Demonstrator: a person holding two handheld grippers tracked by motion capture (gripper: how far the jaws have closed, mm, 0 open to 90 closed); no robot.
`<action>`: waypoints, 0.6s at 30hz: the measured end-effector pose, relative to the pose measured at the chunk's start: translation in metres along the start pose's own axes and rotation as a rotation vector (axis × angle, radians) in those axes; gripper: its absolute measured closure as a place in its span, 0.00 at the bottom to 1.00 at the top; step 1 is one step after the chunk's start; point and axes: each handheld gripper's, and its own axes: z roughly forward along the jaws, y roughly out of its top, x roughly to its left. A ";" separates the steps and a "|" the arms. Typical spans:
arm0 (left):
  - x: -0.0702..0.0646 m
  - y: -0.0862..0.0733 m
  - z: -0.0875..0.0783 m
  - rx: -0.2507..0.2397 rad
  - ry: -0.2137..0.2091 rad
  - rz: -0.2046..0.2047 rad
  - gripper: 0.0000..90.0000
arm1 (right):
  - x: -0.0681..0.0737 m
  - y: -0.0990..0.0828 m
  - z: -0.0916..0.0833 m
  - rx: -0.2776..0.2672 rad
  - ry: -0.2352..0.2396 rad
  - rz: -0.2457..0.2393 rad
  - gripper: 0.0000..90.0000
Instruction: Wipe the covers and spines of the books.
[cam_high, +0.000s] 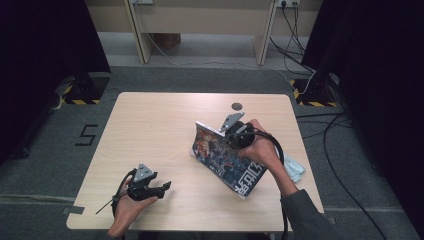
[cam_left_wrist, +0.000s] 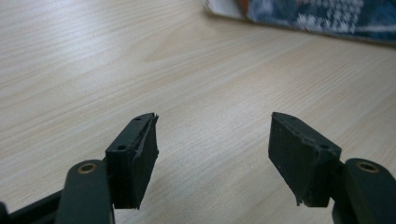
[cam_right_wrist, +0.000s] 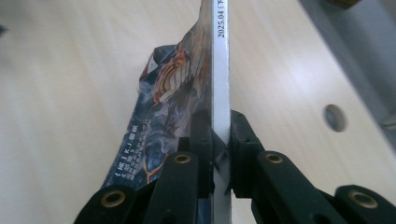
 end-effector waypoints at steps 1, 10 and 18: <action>-0.001 0.000 0.000 0.000 -0.001 0.001 0.36 | -0.001 0.004 0.001 0.012 -0.027 -0.002 0.92; 0.000 0.000 -0.001 -0.016 0.010 0.004 0.37 | 0.032 0.033 0.011 0.066 -0.083 -0.172 0.92; 0.001 0.000 -0.001 -0.015 0.017 0.000 0.38 | 0.053 0.032 -0.002 0.031 0.044 -0.172 0.92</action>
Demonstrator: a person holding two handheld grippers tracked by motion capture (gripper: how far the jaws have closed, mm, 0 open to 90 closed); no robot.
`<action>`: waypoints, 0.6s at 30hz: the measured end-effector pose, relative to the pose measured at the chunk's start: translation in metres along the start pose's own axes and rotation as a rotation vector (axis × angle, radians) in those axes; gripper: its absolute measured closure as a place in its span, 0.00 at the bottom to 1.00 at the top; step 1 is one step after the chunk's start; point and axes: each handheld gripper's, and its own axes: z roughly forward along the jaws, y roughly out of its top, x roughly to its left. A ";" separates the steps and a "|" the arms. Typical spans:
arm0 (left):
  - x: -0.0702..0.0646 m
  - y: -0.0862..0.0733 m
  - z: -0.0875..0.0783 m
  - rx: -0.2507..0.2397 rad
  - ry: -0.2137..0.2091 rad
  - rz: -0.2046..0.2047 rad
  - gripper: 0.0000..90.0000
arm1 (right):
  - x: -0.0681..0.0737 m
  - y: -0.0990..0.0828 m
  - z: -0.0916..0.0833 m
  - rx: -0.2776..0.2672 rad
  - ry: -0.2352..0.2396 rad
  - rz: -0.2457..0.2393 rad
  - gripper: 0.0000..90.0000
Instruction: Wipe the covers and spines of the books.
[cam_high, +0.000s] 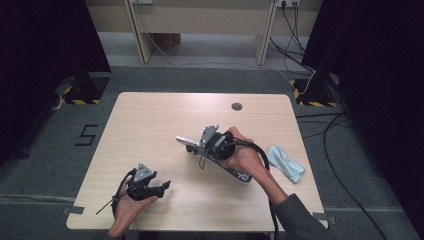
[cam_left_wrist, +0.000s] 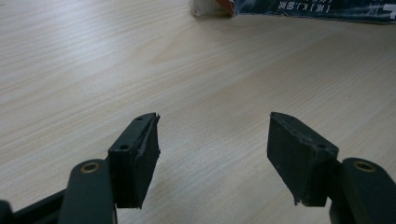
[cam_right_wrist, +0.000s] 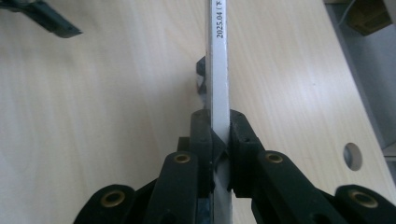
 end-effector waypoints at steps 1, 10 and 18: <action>0.000 0.000 0.000 0.000 0.000 0.001 0.38 | 0.002 0.000 0.000 0.001 0.010 -0.001 0.92; 0.002 -0.001 0.000 0.004 -0.001 -0.012 0.38 | 0.012 0.002 -0.004 -0.039 0.120 0.017 0.92; 0.008 -0.002 0.000 0.019 0.001 -0.053 0.38 | 0.023 -0.001 -0.003 -0.033 0.175 0.021 0.92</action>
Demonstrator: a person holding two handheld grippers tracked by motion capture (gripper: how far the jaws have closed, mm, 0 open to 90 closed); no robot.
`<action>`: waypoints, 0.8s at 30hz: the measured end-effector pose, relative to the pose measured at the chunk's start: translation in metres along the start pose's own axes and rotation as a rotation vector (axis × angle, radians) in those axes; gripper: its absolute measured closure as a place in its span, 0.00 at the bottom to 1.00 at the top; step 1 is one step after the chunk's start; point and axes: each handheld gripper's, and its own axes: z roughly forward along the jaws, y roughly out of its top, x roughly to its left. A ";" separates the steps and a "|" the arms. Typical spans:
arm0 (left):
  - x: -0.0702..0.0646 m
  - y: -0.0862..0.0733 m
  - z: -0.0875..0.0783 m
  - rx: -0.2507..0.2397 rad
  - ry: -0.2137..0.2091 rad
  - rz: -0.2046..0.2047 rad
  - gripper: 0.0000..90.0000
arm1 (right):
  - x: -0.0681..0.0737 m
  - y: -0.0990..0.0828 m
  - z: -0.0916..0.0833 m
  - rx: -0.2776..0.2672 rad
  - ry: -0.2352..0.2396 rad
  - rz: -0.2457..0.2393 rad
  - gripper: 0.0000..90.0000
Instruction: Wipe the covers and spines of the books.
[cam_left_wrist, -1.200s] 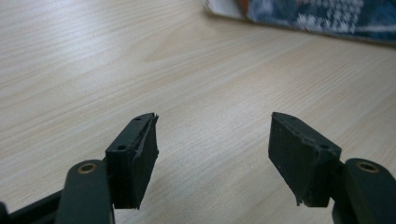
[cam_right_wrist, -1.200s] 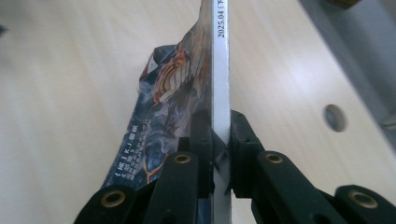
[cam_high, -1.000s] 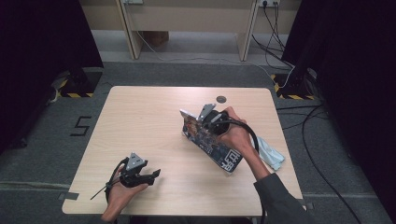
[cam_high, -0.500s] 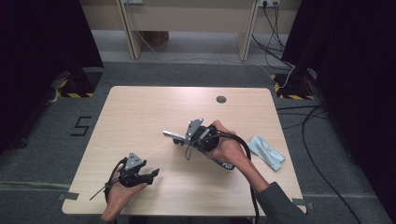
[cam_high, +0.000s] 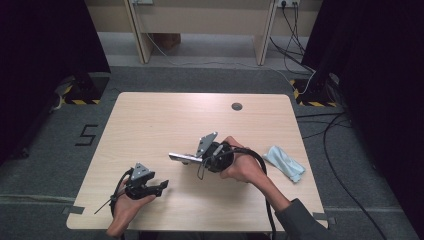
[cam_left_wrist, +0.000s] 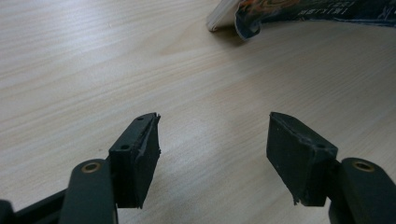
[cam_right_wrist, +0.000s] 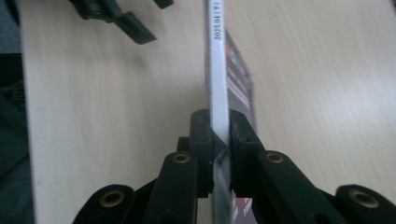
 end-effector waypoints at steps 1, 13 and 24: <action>0.001 0.000 0.000 -0.002 0.003 0.000 0.38 | 0.000 -0.001 0.001 -0.011 0.016 0.000 0.92; 0.006 -0.001 0.002 0.039 0.033 0.004 0.36 | 0.017 -0.023 0.024 0.012 0.084 0.002 0.92; 0.006 -0.004 0.006 0.085 0.021 0.009 0.33 | 0.029 -0.045 0.041 -0.026 0.114 0.032 0.92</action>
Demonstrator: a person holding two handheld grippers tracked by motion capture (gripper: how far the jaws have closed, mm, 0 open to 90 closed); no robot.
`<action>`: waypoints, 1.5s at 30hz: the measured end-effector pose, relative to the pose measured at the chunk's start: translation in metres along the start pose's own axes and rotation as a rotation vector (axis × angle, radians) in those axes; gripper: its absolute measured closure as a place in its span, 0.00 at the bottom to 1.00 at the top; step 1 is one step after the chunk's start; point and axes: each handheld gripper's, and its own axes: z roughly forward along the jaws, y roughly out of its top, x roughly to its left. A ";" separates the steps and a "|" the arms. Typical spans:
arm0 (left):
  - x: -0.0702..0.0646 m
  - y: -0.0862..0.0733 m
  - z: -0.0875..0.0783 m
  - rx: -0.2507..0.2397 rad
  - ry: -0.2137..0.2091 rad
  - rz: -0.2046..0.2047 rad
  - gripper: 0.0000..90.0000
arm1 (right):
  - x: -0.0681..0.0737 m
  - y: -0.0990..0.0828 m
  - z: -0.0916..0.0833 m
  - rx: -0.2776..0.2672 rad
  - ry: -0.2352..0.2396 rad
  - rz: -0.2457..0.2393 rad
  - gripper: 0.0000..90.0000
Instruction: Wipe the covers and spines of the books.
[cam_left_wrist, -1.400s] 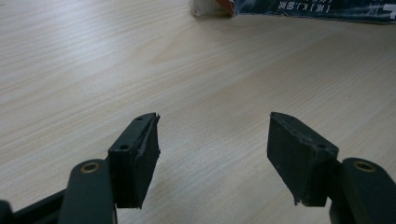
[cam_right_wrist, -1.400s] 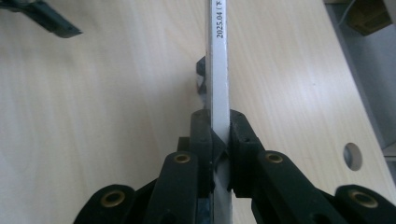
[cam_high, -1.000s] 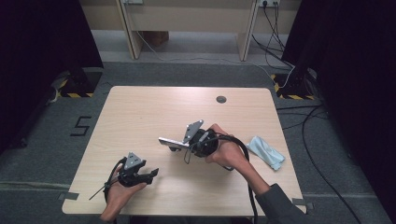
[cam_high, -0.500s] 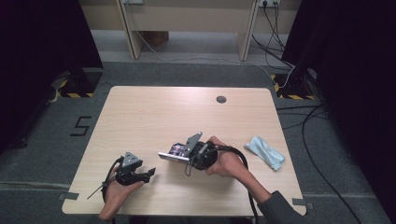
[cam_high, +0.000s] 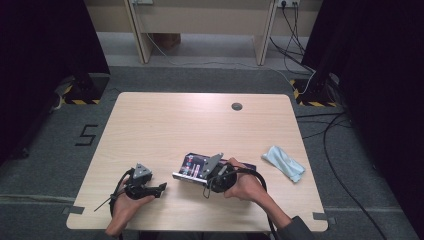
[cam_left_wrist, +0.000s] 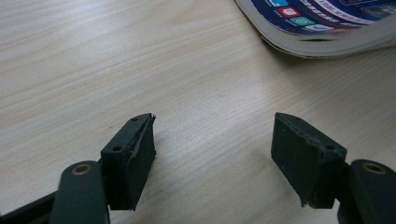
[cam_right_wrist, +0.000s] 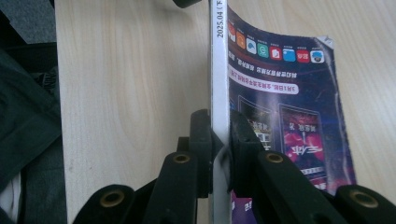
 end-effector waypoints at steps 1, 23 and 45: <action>0.000 0.000 0.000 0.001 0.000 0.000 0.33 | 0.000 0.000 0.000 0.000 0.000 0.000 0.92; 0.001 0.001 0.001 -0.002 -0.013 -0.046 0.27 | 0.022 -0.017 0.027 0.010 0.003 -0.018 0.89; -0.004 0.004 0.001 -0.034 -0.063 -0.046 0.27 | 0.032 -0.032 0.038 -0.007 0.045 0.023 0.72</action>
